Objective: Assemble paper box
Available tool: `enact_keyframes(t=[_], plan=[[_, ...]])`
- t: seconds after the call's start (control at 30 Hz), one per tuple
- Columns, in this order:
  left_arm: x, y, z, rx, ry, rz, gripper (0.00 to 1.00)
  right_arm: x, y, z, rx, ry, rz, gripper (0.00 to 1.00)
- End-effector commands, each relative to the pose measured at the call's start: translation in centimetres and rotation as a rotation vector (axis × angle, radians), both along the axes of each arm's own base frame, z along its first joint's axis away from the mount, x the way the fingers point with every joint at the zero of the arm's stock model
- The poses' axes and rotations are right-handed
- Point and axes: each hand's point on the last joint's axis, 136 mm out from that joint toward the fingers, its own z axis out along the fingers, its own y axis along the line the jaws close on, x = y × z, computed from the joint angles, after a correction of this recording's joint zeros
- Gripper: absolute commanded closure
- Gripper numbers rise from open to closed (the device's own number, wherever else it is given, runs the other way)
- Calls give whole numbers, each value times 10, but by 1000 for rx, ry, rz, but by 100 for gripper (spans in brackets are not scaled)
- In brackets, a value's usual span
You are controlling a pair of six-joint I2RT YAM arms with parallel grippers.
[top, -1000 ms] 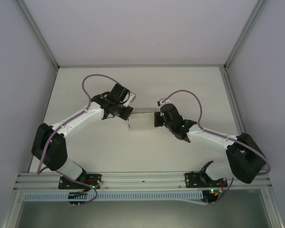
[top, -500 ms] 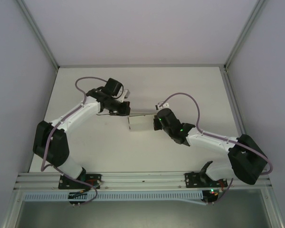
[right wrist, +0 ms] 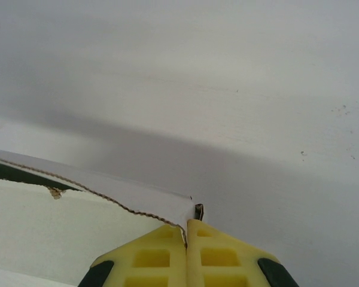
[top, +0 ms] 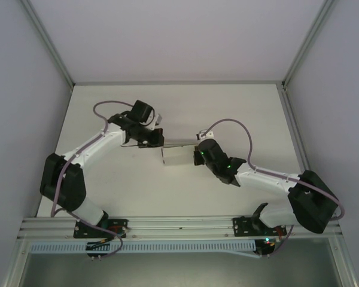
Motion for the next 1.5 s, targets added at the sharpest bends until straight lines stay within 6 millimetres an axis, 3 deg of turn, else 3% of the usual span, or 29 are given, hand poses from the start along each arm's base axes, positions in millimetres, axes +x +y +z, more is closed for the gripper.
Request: enact_keyframes(t=[0.0,0.17,0.3,0.53,0.7,0.8,0.83,1.03,1.17,1.47], plan=[[-25,-2,-37,163,-49,-29,100,-42,-25,-69,-155,201,37,100],[-49,-1,-61,195,-115,2,100,-39,-30,-59,-144,138,25,100],[-63,-10,-68,146,-181,8,100,-42,-31,-60,-125,115,37,100],[-78,5,-94,231,-182,47,100,-42,-29,-62,-137,104,52,100],[-87,-8,-98,200,-174,13,100,-42,-33,-63,-167,102,49,100],[-83,-16,-87,181,-176,13,100,-42,-32,-60,-163,104,50,100],[-81,-19,-79,172,-186,8,95,-43,-32,-59,-157,102,52,100],[-62,-39,-12,86,-263,20,44,-41,-33,-53,-159,117,30,100],[-53,-42,12,34,-245,57,42,-39,-33,-52,-176,125,17,100],[-29,-21,23,-75,-182,195,35,-38,-32,-57,-182,139,9,100]])
